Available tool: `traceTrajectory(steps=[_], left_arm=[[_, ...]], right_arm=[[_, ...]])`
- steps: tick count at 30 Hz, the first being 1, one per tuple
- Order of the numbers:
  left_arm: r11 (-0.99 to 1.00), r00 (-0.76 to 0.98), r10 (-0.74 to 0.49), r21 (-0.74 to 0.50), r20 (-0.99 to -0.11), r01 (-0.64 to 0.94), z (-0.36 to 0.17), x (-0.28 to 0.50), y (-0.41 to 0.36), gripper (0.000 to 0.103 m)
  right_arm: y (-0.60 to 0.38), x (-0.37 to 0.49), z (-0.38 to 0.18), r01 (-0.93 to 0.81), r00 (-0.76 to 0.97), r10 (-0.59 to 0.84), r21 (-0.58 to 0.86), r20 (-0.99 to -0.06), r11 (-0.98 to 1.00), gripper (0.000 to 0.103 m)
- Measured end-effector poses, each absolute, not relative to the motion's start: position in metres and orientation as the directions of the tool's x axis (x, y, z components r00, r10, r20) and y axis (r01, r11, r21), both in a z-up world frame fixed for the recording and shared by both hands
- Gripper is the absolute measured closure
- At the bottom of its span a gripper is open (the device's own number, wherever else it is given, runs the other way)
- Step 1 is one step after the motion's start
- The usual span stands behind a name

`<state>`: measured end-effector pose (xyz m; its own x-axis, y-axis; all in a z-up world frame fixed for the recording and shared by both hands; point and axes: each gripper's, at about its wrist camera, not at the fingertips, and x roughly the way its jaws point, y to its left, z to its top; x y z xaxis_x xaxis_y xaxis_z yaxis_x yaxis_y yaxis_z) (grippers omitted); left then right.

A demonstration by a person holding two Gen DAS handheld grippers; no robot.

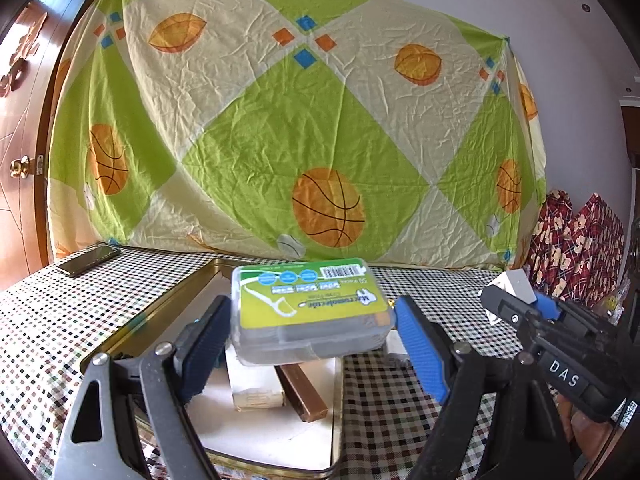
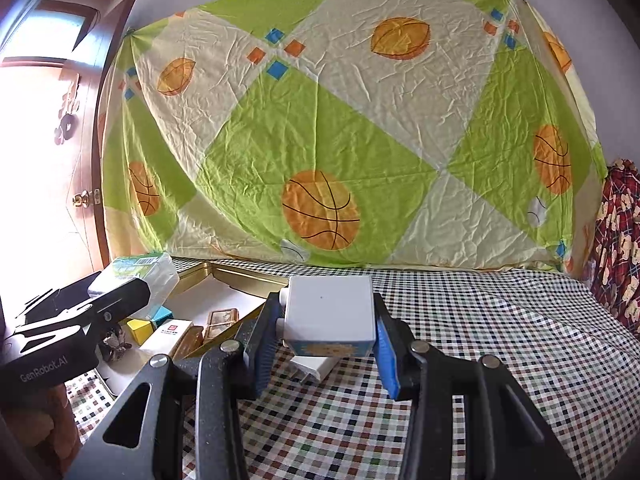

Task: Organize rigid objects
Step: 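Lift and carry the clear box and sun-face block toward the gold tin, then lower the clear box into the tin with the left tool while the right tool releases the sun-face block inside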

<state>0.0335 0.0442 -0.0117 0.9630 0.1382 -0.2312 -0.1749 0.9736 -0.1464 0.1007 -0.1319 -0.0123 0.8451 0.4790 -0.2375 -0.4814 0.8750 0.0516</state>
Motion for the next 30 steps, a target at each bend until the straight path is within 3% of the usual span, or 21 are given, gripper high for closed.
traceTrajectory(steps=[30], left_arm=[[0.943, 0.934, 0.231, -0.174, -0.273, -0.284, -0.017, 0.023, 0.102, 0.02]], right_arm=[[-0.061, 0.091, -0.014, -0.603, 0.766, 0.583, 0.01, -0.269, 0.798, 0.058]])
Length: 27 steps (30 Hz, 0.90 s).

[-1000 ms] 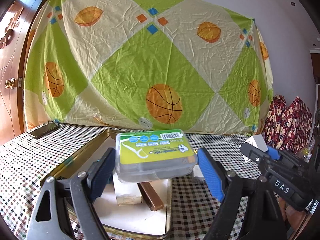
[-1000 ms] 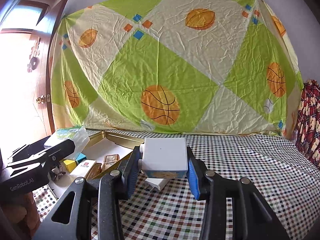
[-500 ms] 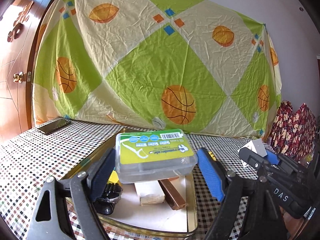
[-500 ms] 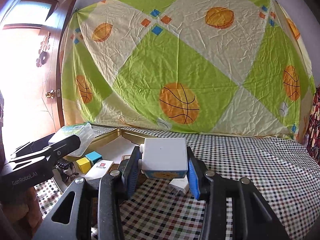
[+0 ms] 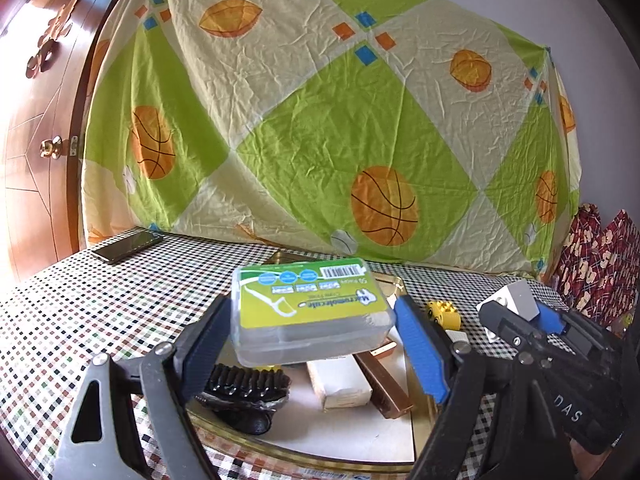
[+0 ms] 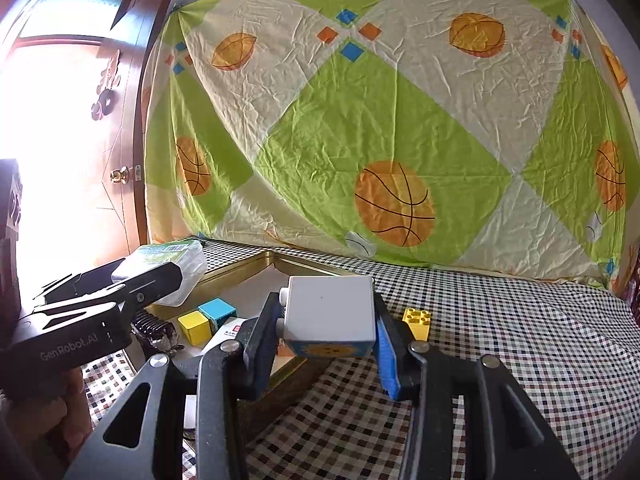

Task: Organize rigid objects
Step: 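Lower the clear box into the tin with the left tool while the right tool releases the sun-face block inside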

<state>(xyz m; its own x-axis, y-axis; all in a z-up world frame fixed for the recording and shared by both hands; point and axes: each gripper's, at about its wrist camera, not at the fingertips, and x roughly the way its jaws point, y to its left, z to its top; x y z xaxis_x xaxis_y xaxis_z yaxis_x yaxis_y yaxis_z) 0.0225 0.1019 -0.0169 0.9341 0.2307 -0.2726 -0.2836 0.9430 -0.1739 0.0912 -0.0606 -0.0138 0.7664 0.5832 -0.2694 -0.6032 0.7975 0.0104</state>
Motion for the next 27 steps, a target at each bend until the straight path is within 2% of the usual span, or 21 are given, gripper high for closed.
traceTrajectory(steps=[9, 14, 27], left_arm=[[0.939, 0.921, 0.233, -0.175, -0.313, -0.297, -0.02, 0.028, 0.117, 0.02], [0.941, 0.902, 0.226, -0.158, -0.368, -0.3, -0.022, 0.04, 0.128, 0.02], [0.949, 0.836, 0.229, -0.077, -0.498, -0.306, -0.03, 0.08, 0.153, 0.02]], right_arm=[[-0.04, 0.093, -0.014, -0.639, 0.736, 0.611, 0.0, -0.293, 0.769, 0.058], [-0.026, 0.1, -0.013, -0.668, 0.704, 0.633, 0.002, -0.322, 0.744, 0.058], [0.02, 0.148, -0.022, -0.69, 0.63, 0.625, 0.036, -0.46, 0.723, 0.058]])
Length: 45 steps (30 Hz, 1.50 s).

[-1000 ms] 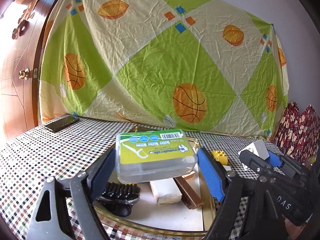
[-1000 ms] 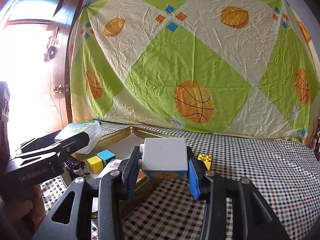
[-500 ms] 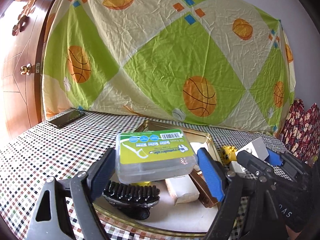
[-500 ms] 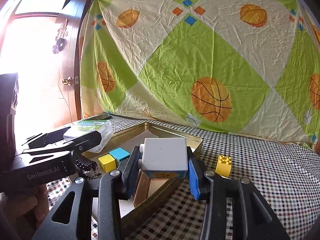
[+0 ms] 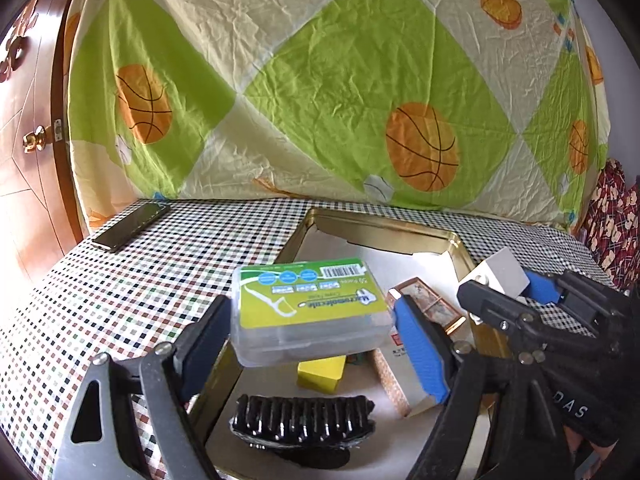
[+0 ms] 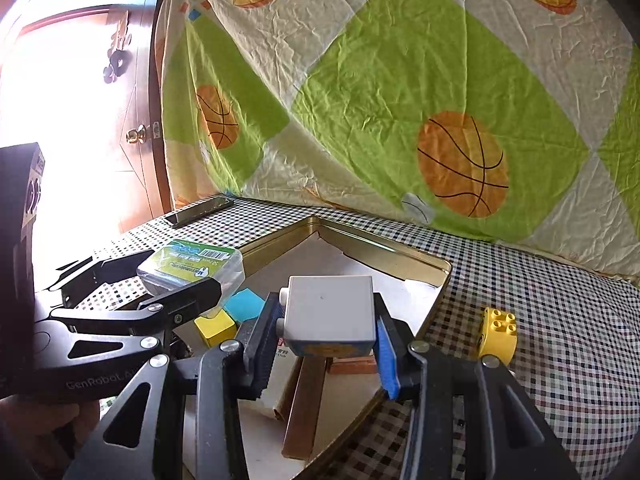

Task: Organize rigid objects
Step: 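Lower the clear box into the tin with the left tool while the right tool releases the sun-face block inside, then grasp the yellow toy brick with the left tool while the right tool grasps the white charger plug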

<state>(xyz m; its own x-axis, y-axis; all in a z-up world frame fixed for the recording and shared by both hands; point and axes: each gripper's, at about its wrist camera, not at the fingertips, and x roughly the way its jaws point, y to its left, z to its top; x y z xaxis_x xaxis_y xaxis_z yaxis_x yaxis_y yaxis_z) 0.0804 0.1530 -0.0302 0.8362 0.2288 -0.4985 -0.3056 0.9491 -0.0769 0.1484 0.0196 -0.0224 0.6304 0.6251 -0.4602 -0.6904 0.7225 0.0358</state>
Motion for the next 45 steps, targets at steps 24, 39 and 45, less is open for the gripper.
traceTrajectory(steps=[24, 39, 45], left_arm=[[0.945, 0.828, 0.189, -0.132, -0.528, -0.3, -0.029, 0.089, 0.118, 0.0], [0.94, 0.819, 0.212, -0.118, -0.533, -0.32, -0.016, 0.112, 0.092, 0.0], [0.96, 0.824, 0.197, -0.067, -0.531, -0.272, -0.01, 0.129, 0.058, 0.0]], right_arm=[[-0.088, 0.207, -0.045, -0.41, 0.698, 0.413, 0.147, -0.585, 0.9, 0.032], [-0.062, 0.244, -0.084, -0.413, 0.529, 0.371, 0.15, -0.764, 0.898, 0.057], [-0.09, 0.237, -0.079, -0.407, 0.554, 0.381, 0.158, -0.74, 0.9, 0.063]])
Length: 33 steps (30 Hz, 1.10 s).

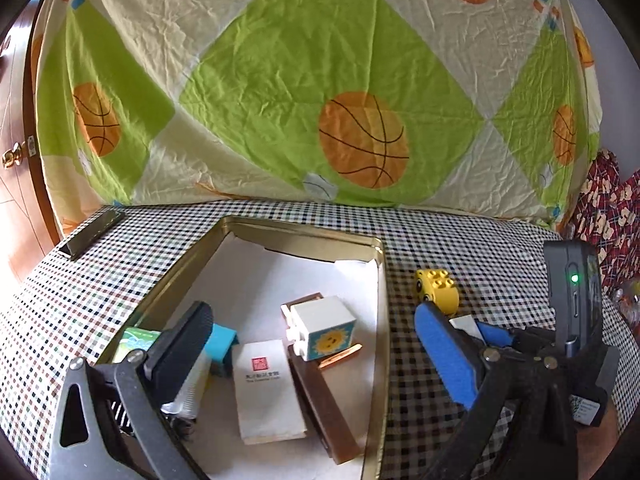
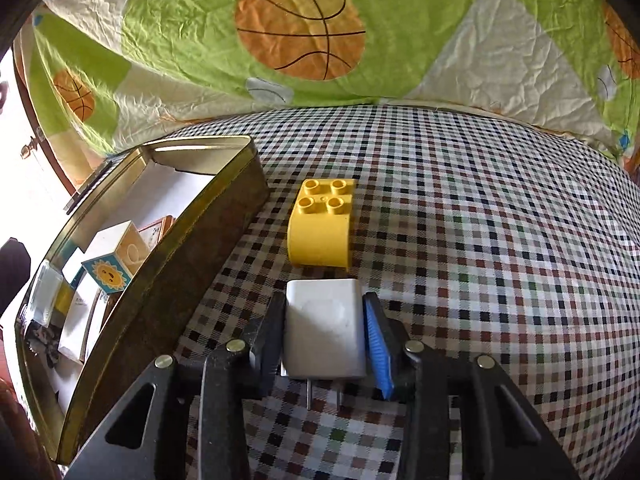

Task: Organize rigid objects
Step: 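Grasp the yellow toy brick with the left tool while the right tool grasps the white charger plug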

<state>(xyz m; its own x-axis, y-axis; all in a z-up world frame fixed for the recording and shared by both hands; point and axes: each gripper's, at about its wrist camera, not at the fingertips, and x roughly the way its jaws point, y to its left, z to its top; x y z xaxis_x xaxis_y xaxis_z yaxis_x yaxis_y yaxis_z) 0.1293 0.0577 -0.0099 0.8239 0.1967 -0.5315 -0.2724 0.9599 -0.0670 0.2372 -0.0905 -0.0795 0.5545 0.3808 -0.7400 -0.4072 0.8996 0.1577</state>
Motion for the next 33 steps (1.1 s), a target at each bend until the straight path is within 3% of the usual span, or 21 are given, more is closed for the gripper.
traceTrajectory(steps=[5, 12, 19, 30, 31, 33], left_arm=[[0.978, 0.834, 0.17, -0.014, -0.525, -0.208, -0.004, 0.143, 0.018, 0.0], [0.993, 0.79, 0.107, 0.018, -0.603, -0.12, -0.022, 0.191, -0.033, 0.001], [0.996, 0.75, 0.085, 0.033, -0.656, -0.084, -0.042, 0.233, -0.052, 0.013], [0.996, 0.681, 0.068, 0.009, -0.729, -0.089, -0.066, 0.273, -0.045, 0.038], [0.996, 0.674, 0.051, -0.008, -0.737, -0.084, -0.068, 0.275, -0.044, 0.042], [0.996, 0.671, 0.033, -0.032, -0.741, -0.084, -0.069, 0.275, -0.04, 0.071]], right_arm=[[-0.132, 0.249, -0.076, -0.335, 0.599, 0.343, 0.163, -0.723, 0.928, 0.063], [-0.188, 0.262, -0.072, -0.226, 0.662, 0.272, 0.16, -0.698, 0.961, 0.063], [-0.212, 0.265, -0.069, -0.196, 0.68, 0.276, 0.195, -0.68, 0.961, 0.063], [-0.205, 0.26, -0.065, -0.214, 0.701, 0.277, 0.177, -0.657, 0.961, 0.062], [-0.205, 0.26, -0.065, -0.214, 0.699, 0.278, 0.179, -0.659, 0.96, 0.062], [-0.205, 0.26, -0.065, -0.216, 0.697, 0.281, 0.181, -0.659, 0.959, 0.063]])
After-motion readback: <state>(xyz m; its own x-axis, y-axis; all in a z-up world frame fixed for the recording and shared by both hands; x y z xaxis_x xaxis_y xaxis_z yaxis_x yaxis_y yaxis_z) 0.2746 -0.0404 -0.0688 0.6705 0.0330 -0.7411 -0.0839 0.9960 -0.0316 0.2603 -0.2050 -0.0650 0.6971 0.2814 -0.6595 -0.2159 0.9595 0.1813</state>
